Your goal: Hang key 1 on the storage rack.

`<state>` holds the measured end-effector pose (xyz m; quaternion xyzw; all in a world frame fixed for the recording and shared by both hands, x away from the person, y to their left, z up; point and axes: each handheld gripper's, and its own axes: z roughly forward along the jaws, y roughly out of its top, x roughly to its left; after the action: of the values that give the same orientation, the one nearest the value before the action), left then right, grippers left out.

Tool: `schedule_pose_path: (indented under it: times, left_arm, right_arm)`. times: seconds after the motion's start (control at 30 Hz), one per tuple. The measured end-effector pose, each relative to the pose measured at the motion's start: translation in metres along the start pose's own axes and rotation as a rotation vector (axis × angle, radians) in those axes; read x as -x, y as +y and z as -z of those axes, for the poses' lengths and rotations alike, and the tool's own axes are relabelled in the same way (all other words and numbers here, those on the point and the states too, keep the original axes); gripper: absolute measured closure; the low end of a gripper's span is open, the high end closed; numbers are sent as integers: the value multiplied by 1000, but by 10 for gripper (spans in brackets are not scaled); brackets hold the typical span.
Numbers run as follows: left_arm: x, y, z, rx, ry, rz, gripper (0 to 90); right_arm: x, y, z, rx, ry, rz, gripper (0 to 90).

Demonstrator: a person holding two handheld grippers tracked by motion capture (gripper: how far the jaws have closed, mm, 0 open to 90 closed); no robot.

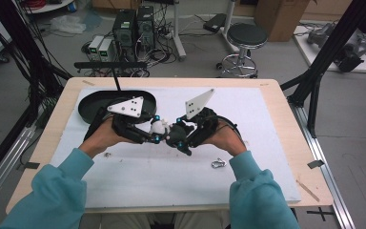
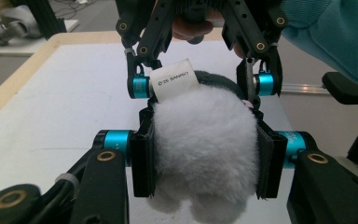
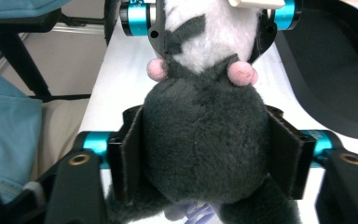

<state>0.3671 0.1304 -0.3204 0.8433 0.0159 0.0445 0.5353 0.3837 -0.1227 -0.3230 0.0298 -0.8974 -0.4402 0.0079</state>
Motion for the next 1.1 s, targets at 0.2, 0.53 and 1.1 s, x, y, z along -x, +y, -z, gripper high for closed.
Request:
schedule_pose_path:
  times: [0.2, 0.53, 1.1]
  left_arm:
    - [1, 2, 4, 12, 20, -5, 522]
    - [-4, 2, 29, 43, 143, 54, 522]
    - [-12, -16, 91, 85, 454, 174, 522]
  right_arm:
    - [3, -2, 2, 56, -95, -98, 6]
    - [4, -6, 19, 134, -170, -148, 6]
    - [3, -19, 52, 208, -288, -201, 6]
